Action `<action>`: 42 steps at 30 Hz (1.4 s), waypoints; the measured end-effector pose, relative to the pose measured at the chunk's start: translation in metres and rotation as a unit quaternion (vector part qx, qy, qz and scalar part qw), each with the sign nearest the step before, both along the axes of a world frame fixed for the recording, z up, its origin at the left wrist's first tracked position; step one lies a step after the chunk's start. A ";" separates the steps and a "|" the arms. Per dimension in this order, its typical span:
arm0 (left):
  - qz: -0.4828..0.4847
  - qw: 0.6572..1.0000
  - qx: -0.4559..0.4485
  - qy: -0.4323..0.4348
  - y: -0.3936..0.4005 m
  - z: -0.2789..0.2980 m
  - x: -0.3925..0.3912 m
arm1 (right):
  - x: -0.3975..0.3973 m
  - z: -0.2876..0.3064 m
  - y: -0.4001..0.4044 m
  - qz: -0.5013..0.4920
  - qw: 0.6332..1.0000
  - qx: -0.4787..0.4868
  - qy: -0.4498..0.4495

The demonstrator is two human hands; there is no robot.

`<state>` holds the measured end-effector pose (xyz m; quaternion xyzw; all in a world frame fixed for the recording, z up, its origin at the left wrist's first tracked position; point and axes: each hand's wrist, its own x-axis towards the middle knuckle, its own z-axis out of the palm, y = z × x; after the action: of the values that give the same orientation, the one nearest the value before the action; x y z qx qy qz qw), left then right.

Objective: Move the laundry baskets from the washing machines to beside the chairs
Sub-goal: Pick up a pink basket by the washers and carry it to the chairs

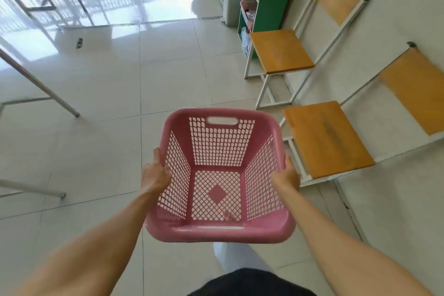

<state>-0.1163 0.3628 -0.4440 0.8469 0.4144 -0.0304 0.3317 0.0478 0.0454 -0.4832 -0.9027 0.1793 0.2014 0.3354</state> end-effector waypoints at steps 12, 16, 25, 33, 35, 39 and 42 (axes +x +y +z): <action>0.014 0.993 -0.046 0.109 0.212 0.008 0.134 | 0.134 0.021 0.210 0.024 0.999 -0.037 -0.028; -0.041 0.990 -0.055 0.125 0.285 -0.001 0.205 | 0.173 0.024 0.264 -0.023 0.998 -0.027 -0.053; -0.187 0.978 -0.038 0.084 0.381 0.017 0.372 | 0.229 0.044 0.335 -0.196 0.979 -0.016 -0.052; -0.305 0.948 0.020 0.086 0.409 0.009 0.508 | 0.295 0.011 0.379 -0.324 0.944 0.016 -0.059; -0.321 0.942 0.032 0.097 0.418 0.013 0.543 | 0.316 0.005 0.392 -0.342 0.939 0.015 -0.044; -0.341 0.935 0.043 0.091 0.432 0.019 0.606 | 0.354 -0.003 0.411 -0.380 0.923 0.051 -0.033; -0.345 0.932 0.062 0.087 0.436 0.026 0.650 | 0.376 -0.001 0.423 -0.390 0.919 0.052 -0.028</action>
<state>0.5336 0.7988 -0.4180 0.9507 0.1248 -0.1908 0.2102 0.4240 0.4687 -0.4842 -0.7479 0.4967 0.0383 0.4386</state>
